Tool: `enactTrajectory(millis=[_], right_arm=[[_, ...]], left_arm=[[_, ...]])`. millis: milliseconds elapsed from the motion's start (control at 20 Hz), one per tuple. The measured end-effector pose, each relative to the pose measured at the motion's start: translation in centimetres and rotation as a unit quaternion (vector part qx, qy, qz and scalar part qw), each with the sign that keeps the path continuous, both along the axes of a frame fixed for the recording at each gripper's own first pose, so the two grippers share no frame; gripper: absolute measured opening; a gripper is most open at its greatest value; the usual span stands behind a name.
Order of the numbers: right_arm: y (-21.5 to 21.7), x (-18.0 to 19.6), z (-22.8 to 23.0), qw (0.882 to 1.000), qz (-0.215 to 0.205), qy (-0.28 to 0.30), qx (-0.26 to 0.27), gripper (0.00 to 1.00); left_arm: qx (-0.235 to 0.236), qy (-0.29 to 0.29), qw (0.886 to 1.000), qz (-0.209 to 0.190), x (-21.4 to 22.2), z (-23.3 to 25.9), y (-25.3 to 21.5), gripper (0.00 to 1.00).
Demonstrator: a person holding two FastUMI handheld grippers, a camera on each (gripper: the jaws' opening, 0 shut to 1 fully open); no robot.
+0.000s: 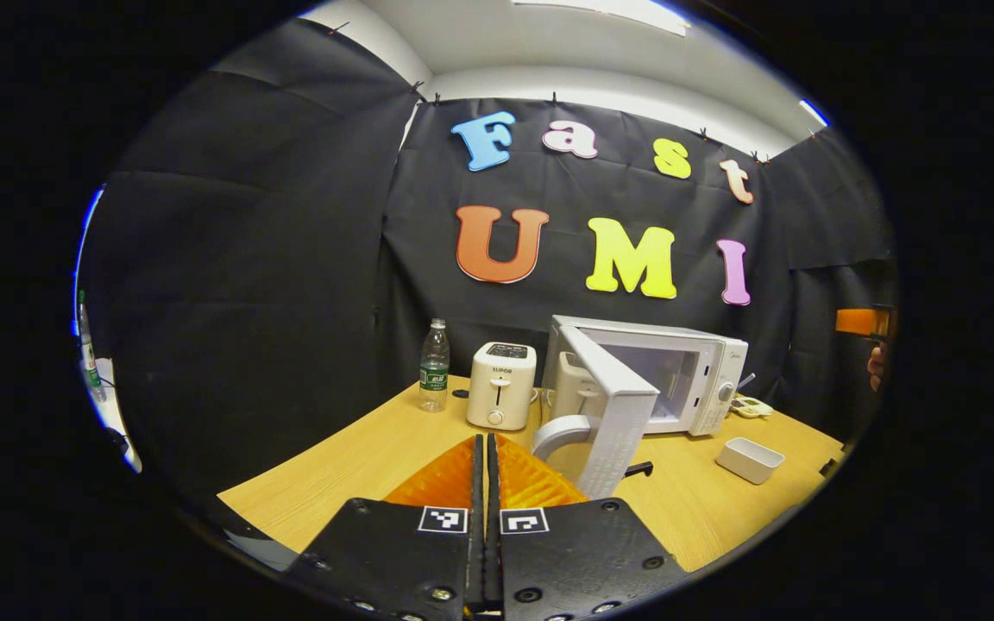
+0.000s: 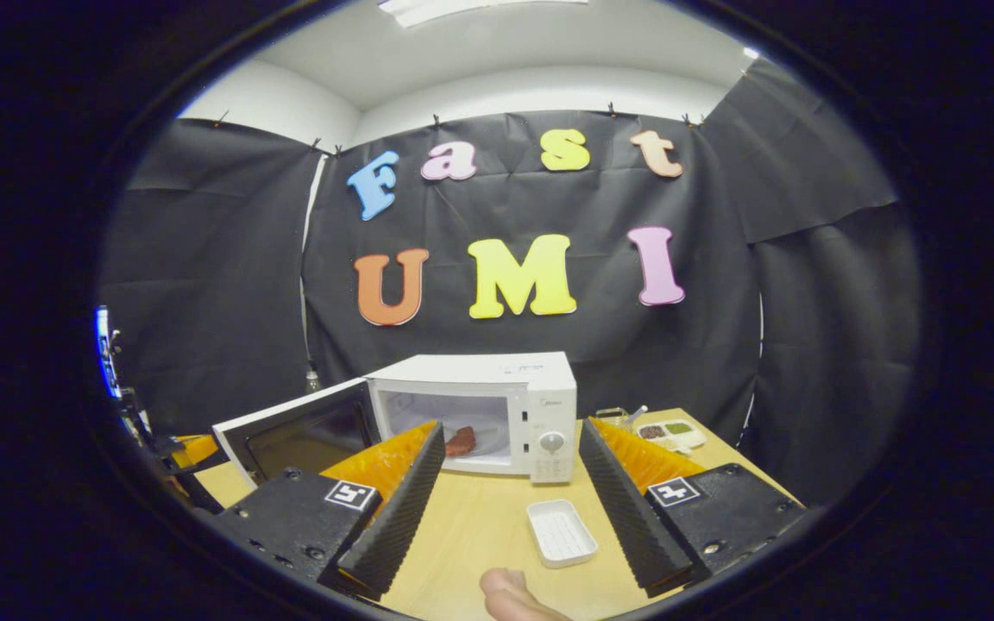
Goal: Open the microwave oven with the left hand, put the food in, and close the microwave oven.
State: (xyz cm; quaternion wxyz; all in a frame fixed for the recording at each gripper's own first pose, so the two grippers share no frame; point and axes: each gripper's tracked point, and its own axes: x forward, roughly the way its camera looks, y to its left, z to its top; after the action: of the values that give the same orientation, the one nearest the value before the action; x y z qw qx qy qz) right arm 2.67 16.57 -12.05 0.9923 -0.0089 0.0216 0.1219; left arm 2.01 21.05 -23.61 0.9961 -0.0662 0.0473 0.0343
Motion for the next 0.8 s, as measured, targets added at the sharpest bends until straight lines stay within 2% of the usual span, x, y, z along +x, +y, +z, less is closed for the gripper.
enactTrajectory(millis=[200, 350, 800], right_arm=[[-2.8, -1.3, 0.9, 1.0, -0.003, -0.004, 0.006, 0.99], [-5.2, -2.3, 1.5, 1.0, -0.012, -0.009, 0.01, 0.99], [-10.9, -5.0, 2.6, 0.999, -0.028, -0.02, 0.028, 0.99]], left_arm=[[-0.004, 0.023, 1.0, -0.009, 1.9, -2.1, -0.5, 0.0], [-0.006, 0.04, 0.999, -0.002, 2.5, -3.6, -0.8, 0.0], [0.0, 0.031, 0.999, -0.041, 3.0, -2.9, -7.3, 0.0]])
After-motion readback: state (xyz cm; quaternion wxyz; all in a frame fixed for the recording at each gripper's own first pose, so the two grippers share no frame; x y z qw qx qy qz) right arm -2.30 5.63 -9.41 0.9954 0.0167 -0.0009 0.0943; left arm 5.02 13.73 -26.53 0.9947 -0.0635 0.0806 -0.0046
